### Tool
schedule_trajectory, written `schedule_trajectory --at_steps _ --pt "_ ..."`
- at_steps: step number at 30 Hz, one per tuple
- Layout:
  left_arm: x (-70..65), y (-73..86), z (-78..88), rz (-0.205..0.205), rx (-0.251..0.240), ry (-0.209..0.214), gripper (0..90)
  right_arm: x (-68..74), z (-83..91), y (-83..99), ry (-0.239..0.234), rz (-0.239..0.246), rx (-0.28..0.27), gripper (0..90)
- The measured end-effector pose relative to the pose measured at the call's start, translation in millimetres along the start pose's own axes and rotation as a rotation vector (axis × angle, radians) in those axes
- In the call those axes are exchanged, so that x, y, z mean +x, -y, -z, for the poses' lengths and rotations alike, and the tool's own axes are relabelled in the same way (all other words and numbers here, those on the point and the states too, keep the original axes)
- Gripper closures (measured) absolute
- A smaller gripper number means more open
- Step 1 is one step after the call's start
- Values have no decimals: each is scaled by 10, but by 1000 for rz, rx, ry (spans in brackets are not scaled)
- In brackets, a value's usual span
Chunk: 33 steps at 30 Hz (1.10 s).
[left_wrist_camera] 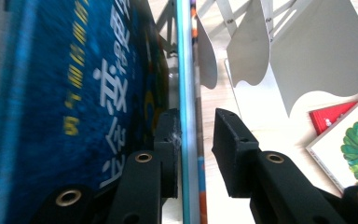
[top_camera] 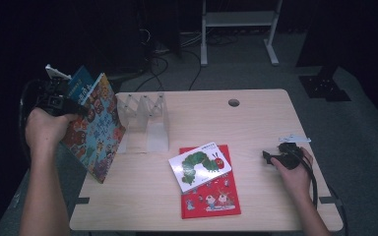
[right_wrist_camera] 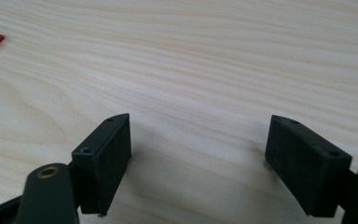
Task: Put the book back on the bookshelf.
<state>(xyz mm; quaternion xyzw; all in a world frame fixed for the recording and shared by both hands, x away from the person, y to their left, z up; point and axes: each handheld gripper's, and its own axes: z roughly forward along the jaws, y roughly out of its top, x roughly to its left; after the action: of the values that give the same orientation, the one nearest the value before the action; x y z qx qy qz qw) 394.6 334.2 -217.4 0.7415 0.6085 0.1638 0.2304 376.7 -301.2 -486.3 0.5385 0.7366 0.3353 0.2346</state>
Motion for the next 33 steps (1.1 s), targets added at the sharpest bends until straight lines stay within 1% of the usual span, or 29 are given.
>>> schedule_trajectory --at_steps 3,4,7,9,12,16,18,19,20,25,26,28,33 --pt "-4 -25 77 -9 -10 -4 690 0 1 1 0 0 0 216" --pt "-12 -28 108 -13 -21 -4 688 0 1 1 0 0 0 216" --pt "-47 -29 190 -35 -46 -6 673 0 1 1 0 0 0 216" --pt "-61 -32 218 -46 -47 2 678 0 1 1 0 0 0 216" --pt "-76 -45 272 -61 -55 3 723 0 1 1 0 0 0 216" --pt "-85 -64 302 -77 -55 32 802 0 1 2 0 0 -1 216" --pt "-98 -65 290 -86 -42 46 870 0 2 2 0 0 0 216" --pt "-111 -64 272 -98 -29 55 889 1 2 2 -1 0 -1 216" --pt "-124 -62 256 -101 -24 57 900 0 2 2 -1 0 -1 216" --pt "-194 -53 173 -134 0 80 900 0 2 2 -1 0 -1 215" --pt "-215 -48 155 -142 -2 83 900 1 2 2 -1 0 0 215" --pt "-256 -42 114 -161 11 84 900 1 2 2 -1 0 -1 216" --pt "-385 -4 -24 -198 28 114 900 1 2 2 -1 -1 0 216"
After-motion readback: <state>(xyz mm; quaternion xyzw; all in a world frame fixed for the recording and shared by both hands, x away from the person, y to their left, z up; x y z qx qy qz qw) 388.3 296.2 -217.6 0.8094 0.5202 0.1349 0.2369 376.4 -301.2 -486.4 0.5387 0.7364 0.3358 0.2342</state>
